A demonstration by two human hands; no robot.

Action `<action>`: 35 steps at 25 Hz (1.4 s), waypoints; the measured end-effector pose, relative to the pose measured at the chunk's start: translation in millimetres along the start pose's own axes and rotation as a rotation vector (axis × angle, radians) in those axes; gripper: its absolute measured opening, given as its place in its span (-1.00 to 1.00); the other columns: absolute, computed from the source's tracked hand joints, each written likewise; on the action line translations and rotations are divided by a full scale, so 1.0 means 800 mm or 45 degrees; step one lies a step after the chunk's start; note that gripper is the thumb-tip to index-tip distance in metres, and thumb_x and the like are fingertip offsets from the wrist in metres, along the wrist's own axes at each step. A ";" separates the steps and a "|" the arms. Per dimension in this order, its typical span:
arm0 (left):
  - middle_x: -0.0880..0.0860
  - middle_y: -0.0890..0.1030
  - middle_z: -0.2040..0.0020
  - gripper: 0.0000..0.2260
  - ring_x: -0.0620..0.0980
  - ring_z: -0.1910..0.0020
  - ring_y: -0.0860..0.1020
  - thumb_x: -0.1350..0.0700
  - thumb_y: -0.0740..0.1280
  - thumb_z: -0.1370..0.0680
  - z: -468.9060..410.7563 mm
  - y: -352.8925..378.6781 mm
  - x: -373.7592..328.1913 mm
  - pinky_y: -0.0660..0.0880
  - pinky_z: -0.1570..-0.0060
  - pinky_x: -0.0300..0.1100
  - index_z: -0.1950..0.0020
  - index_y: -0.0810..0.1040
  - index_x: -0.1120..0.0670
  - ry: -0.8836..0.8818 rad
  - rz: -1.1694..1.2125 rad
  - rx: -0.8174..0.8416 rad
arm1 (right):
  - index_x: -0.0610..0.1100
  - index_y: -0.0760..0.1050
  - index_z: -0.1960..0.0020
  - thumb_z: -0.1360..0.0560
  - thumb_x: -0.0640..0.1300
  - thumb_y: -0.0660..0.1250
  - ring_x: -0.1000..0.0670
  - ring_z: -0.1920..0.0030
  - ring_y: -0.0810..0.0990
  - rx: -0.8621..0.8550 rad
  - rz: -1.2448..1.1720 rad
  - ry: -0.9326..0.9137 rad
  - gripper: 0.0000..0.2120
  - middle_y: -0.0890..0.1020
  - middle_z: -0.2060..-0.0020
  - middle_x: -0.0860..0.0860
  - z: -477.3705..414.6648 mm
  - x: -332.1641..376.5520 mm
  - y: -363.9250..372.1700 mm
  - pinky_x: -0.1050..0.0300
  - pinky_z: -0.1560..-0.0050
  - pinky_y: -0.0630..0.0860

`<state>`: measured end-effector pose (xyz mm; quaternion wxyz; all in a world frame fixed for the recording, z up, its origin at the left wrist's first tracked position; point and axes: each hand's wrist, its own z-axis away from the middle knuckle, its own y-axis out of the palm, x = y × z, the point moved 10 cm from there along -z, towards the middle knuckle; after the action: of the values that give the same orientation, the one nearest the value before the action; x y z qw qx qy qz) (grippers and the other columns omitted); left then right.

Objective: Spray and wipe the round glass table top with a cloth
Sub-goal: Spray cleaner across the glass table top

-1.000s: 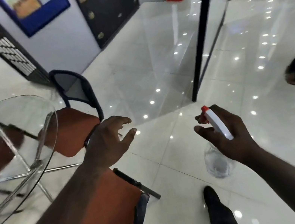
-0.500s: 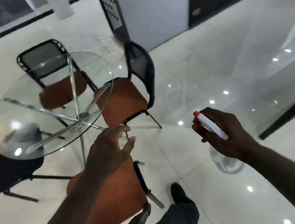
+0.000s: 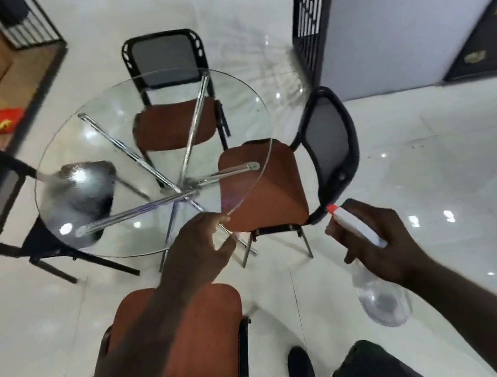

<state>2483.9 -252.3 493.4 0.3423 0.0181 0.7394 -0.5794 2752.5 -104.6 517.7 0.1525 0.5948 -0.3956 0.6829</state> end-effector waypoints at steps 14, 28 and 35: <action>0.00 0.11 -0.70 -0.34 0.16 -0.64 0.19 -0.12 0.37 -0.61 -0.157 0.210 0.173 0.33 -0.53 0.12 -0.66 0.25 0.02 -0.794 -0.250 0.514 | -0.08 0.65 -0.04 -0.62 -0.14 0.44 0.20 0.29 0.64 0.726 0.395 0.015 -0.98 0.64 0.35 0.31 -0.377 -0.171 0.145 0.39 0.18 0.49; 0.04 -0.09 -0.73 -0.03 0.21 -0.69 0.00 -0.23 0.49 -0.49 -0.329 0.242 0.216 0.26 -0.54 0.28 -0.71 0.02 0.01 -0.800 -0.254 0.481 | 0.02 0.64 -0.05 -0.61 -0.01 0.48 0.10 0.33 0.67 0.635 0.478 0.401 -0.93 0.69 0.31 0.08 -0.528 -0.240 0.097 0.01 0.16 0.67; -0.03 -0.15 -0.71 0.18 0.20 -0.68 -0.06 -0.24 0.63 -0.31 -0.460 0.220 0.249 0.34 -0.39 0.48 -0.70 -0.07 -0.12 -0.735 -0.333 0.572 | 0.03 0.67 0.05 -0.50 0.16 0.44 -0.13 0.34 0.68 0.432 0.487 0.469 -0.79 0.66 0.41 0.05 -0.653 -0.235 0.074 -0.29 0.19 0.71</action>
<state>2227.4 51.7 274.8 0.4470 -0.1657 0.4635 -0.7469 2397.1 284.0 331.9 -0.0112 0.3927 -0.3464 0.8519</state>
